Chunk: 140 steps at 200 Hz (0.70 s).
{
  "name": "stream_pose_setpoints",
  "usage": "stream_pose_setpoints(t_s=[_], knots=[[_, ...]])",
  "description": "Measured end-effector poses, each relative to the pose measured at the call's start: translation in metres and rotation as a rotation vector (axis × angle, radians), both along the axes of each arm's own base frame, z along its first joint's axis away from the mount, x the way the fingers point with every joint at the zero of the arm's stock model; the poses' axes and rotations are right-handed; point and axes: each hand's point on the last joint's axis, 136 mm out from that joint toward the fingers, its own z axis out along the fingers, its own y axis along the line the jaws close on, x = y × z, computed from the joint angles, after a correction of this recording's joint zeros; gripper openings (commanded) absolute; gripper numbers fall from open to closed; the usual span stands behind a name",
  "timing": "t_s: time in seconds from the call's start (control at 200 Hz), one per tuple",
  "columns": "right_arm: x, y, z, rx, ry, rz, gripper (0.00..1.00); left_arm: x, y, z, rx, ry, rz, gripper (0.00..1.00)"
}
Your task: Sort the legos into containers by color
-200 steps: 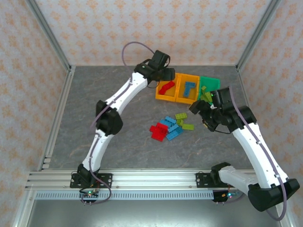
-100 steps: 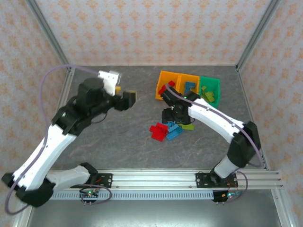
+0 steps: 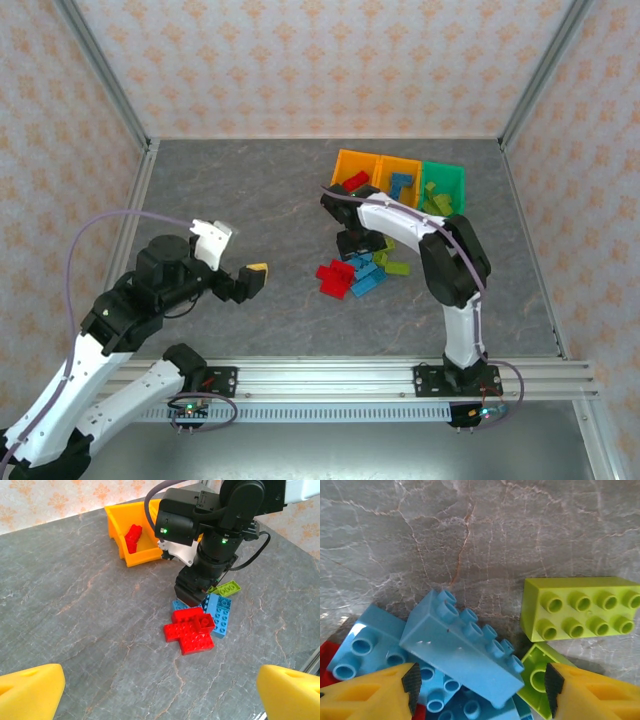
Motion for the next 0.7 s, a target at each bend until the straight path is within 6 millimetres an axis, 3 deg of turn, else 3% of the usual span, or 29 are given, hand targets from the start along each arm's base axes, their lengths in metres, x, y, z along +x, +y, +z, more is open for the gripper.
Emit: stream_pose_setpoints(t_s=[0.255, 0.53, 0.701], knots=[[0.009, 0.002, -0.003, 0.023, 0.009, 0.003, 0.41, 0.016, -0.010, -0.014, 0.013, 0.053, 0.009, 1.00], [0.023, -0.002, -0.002, 0.041, 0.002, -0.027, 0.29, 0.016, -0.010, -0.013, 0.012, 0.049, 0.009, 1.00], [0.027, 0.003, 0.000, 0.069, 0.002, -0.034, 0.28, 0.017, -0.011, -0.013, 0.006, 0.045, 0.011, 1.00]])
